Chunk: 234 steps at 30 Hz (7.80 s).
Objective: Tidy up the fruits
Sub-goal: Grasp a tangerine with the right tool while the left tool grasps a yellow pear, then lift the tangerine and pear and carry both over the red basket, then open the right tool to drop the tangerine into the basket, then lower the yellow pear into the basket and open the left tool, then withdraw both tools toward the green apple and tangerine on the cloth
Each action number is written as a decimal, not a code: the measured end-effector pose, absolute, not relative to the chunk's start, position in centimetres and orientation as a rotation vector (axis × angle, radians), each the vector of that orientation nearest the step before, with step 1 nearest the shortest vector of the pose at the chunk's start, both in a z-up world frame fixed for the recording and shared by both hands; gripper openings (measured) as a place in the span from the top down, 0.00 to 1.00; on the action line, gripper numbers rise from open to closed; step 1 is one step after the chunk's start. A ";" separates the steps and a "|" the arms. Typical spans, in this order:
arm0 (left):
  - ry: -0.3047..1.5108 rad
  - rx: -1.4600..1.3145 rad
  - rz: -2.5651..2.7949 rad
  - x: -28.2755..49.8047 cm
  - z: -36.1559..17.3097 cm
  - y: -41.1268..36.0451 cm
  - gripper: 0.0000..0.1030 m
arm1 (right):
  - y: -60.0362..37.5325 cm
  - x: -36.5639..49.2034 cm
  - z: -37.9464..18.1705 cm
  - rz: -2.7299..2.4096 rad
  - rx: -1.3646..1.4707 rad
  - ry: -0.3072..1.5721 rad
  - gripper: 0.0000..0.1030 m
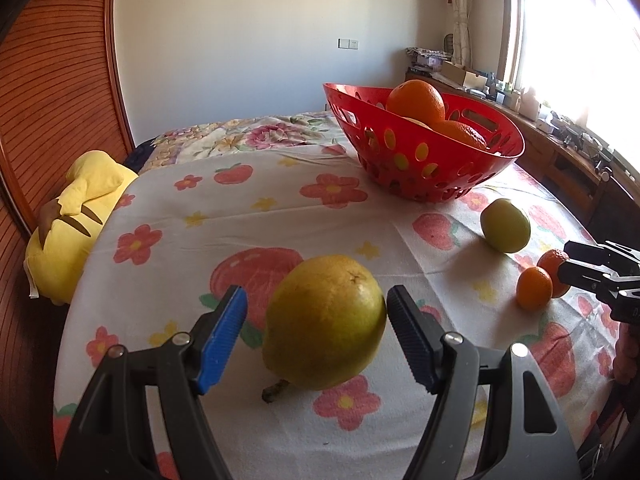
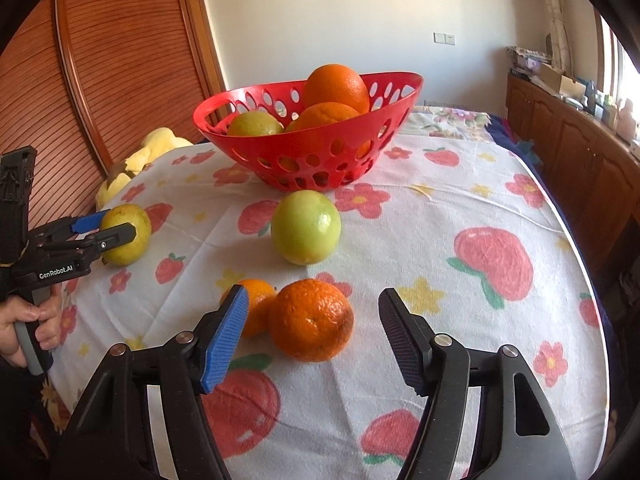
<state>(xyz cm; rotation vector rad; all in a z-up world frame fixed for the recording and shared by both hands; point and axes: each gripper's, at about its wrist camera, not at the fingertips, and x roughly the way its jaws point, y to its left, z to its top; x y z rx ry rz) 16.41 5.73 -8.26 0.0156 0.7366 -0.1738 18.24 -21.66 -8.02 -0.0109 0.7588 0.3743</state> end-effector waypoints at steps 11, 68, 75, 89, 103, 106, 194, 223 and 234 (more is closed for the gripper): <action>0.738 0.014 -0.175 16.4 -8.4 5.8 0.29 | -21.8 18.9 -8.8 0.372 -0.005 0.802 0.40; 0.763 0.046 -0.172 16.4 -8.8 5.2 0.40 | -23.2 17.8 -9.3 0.340 -0.024 0.790 0.54; 0.755 0.031 -0.199 15.7 -8.2 4.7 0.40 | -23.2 17.8 -9.3 0.340 -0.023 0.791 0.54; 0.619 0.029 -0.312 15.1 -1.8 1.6 0.40 | -23.9 17.9 -6.3 0.356 -0.019 0.728 0.55; 0.530 0.057 -0.368 20.0 3.5 -1.4 0.40 | -24.3 24.3 0.9 0.388 -0.102 0.608 0.55; 0.533 0.059 -0.365 21.9 3.8 -2.0 0.40 | -24.1 26.1 1.3 0.405 -0.110 0.598 0.55; 0.579 0.061 -0.339 23.7 1.7 -2.8 0.34 | -23.2 27.1 -0.3 0.422 -0.101 0.630 0.37; 0.745 0.065 -0.412 15.3 -6.0 -7.9 0.34 | -23.9 18.3 -4.1 0.403 -0.070 0.693 0.37; 0.800 0.087 -0.460 15.5 -7.7 -10.2 0.48 | -24.4 17.7 -4.7 0.399 -0.057 0.708 0.37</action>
